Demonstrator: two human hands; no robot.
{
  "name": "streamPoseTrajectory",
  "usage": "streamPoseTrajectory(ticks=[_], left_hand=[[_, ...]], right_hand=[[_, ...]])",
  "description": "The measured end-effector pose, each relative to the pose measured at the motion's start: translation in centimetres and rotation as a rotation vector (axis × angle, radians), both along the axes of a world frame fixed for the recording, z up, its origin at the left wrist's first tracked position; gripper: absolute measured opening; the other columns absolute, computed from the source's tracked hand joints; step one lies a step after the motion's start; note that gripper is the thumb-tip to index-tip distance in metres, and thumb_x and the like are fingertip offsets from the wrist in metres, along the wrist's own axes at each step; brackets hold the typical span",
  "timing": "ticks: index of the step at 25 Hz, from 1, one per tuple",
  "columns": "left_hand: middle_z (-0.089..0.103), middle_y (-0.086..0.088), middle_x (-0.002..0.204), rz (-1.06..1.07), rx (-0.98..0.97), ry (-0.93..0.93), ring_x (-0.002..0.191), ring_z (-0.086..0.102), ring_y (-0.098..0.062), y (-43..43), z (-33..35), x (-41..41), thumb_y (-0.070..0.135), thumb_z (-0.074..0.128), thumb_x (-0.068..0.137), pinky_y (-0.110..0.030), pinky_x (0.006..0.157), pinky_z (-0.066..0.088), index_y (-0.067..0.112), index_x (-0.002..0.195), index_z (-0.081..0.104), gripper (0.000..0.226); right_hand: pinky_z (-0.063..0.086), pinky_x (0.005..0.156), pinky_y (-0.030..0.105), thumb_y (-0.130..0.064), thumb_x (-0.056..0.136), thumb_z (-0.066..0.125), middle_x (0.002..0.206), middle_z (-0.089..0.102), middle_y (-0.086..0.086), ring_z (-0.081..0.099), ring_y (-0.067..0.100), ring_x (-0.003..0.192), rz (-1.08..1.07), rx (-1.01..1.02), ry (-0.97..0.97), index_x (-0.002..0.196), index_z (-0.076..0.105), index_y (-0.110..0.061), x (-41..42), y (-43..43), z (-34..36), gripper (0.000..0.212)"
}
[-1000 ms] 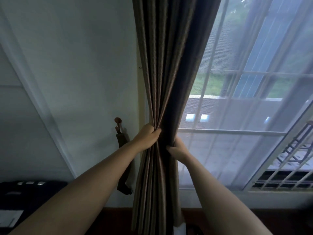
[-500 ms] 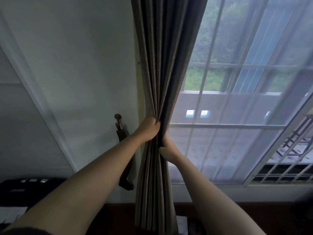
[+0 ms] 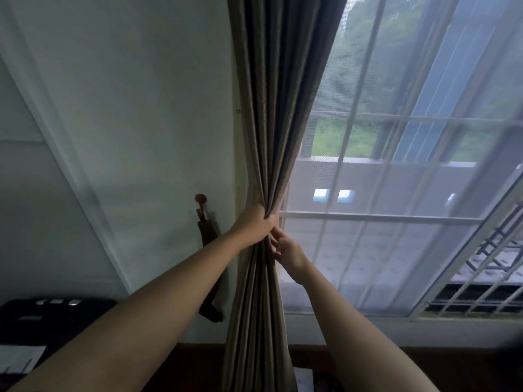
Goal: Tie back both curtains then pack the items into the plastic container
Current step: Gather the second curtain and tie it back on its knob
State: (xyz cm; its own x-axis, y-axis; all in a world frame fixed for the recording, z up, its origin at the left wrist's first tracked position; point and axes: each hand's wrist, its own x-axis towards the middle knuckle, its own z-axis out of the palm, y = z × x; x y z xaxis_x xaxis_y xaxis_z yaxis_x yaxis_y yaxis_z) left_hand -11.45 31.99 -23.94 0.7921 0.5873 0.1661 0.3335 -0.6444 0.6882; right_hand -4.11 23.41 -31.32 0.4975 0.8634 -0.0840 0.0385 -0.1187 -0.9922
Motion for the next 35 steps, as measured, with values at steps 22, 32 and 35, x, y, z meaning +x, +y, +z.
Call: streamPoseTrajectory(ticks=[22, 32, 35], left_hand=[[0.058, -0.006, 0.116, -0.019, -0.502, -0.029, 0.109, 0.054, -0.022, 4.0, 0.0, -3.1, 0.011, 0.050, 0.083, -0.031, 0.094, 0.043, 0.013, 0.125, 0.049, 0.042], [0.062, -0.008, 0.111, -0.034, -0.363, -0.059, 0.099, 0.059, -0.019, 3.9, -0.2, -2.7, 0.015, 0.042, 0.091, -0.021, 0.076, 0.044, 0.012, 0.124, 0.055, 0.035], [0.062, -0.004, 0.098, -0.041, -0.271, -0.092, 0.081, 0.058, -0.012, 3.1, 0.2, -2.4, 0.013, 0.040, 0.095, -0.018, 0.068, 0.044, 0.010, 0.120, 0.055, 0.029]], right_hand=[[0.047, 0.055, 0.019, -0.012, 0.054, 0.043, 0.057, 0.060, 0.003, 0.056, 0.016, 0.063, -0.065, 0.064, 0.187, 0.071, 0.058, -0.002, 3.6, 2.5, 5.1, 0.025], [0.044, 0.073, 0.031, -0.017, 0.055, 0.045, 0.079, 0.058, 0.009, 0.053, 0.022, 0.078, -0.165, 0.110, 0.192, 0.076, 0.059, -0.005, 2.1, 1.8, 5.0, 0.028], [0.048, 0.061, 0.024, -0.017, 0.068, 0.046, 0.061, 0.064, 0.005, 0.058, 0.018, 0.067, -0.229, 0.181, 0.222, 0.071, 0.058, -0.005, 0.5, 1.2, 4.5, 0.017]])
